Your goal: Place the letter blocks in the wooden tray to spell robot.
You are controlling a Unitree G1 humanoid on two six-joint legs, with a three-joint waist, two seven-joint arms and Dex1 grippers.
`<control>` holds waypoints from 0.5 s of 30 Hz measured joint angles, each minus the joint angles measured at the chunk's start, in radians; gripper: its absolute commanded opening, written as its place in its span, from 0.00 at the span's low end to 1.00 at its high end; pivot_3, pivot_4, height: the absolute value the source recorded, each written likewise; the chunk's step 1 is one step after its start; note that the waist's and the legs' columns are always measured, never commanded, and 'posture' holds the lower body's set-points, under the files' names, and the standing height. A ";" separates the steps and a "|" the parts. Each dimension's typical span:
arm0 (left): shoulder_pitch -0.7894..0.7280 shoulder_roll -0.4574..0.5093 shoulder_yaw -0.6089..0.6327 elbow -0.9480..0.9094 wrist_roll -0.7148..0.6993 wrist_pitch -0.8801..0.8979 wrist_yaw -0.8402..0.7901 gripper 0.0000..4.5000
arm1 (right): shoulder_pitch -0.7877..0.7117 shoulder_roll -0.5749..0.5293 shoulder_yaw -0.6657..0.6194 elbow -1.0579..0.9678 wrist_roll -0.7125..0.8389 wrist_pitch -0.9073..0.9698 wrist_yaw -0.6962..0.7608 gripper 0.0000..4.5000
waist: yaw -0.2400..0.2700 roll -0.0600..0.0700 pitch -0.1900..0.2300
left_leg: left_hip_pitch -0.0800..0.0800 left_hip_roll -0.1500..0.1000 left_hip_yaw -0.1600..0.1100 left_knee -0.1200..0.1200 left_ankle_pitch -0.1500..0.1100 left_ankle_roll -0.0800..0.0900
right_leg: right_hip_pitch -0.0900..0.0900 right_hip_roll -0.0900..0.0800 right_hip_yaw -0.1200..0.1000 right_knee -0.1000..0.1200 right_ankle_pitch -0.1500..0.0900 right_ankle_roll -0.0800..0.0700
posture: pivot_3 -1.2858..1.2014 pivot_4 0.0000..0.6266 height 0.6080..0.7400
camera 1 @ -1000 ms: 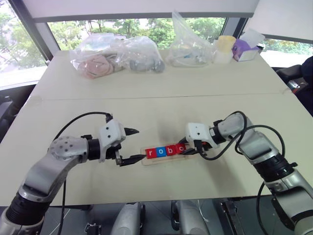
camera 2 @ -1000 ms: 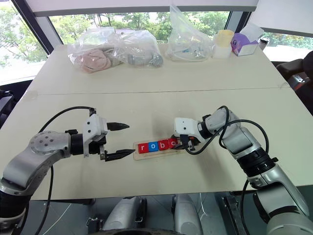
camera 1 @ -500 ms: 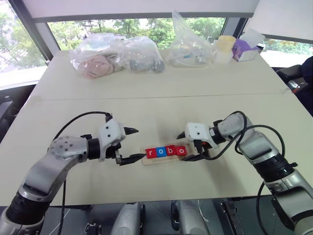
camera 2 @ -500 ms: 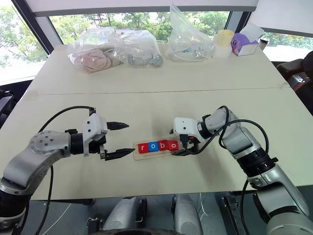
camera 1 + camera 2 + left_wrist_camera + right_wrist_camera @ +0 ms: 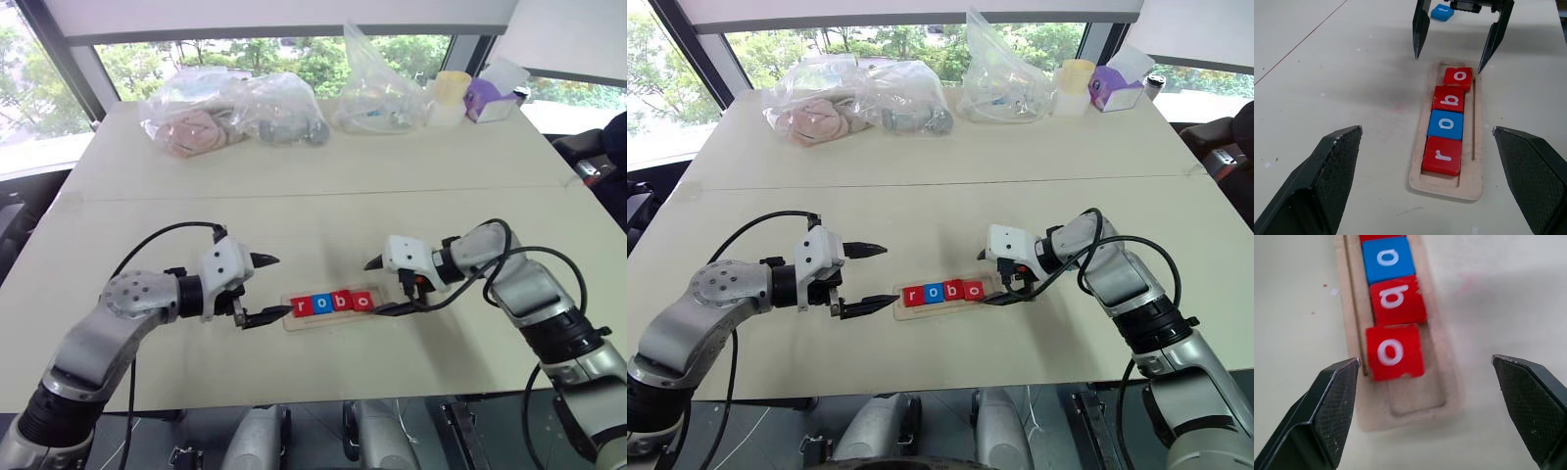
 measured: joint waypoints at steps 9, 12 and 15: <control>0.000 0.000 0.000 0.000 0.000 0.000 -0.002 1.00 | 0.000 0.012 0.004 0.021 -0.021 -0.035 -0.033 0.99 | 0.001 0.000 0.000 | 0.000 0.000 0.000 0.000 0.000 0.000 | 0.000 0.000 0.000 0.000 0.000 0.001 | 0.52 0.24 0.89; 0.000 0.000 0.000 0.000 0.000 0.000 -0.001 1.00 | -0.003 0.030 0.005 0.037 -0.027 -0.049 -0.045 0.99 | 0.000 0.000 0.000 | 0.000 0.000 0.000 0.000 0.000 0.000 | 0.000 0.000 0.000 0.000 0.000 0.001 | 0.52 0.24 0.89; 0.000 0.000 0.000 0.000 0.000 0.000 -0.001 1.00 | -0.014 0.041 0.006 0.045 -0.031 -0.051 -0.053 0.99 | 0.000 0.000 0.000 | 0.000 0.000 0.000 0.000 0.000 0.000 | 0.000 0.000 0.000 0.000 0.001 0.001 | 0.52 0.24 0.89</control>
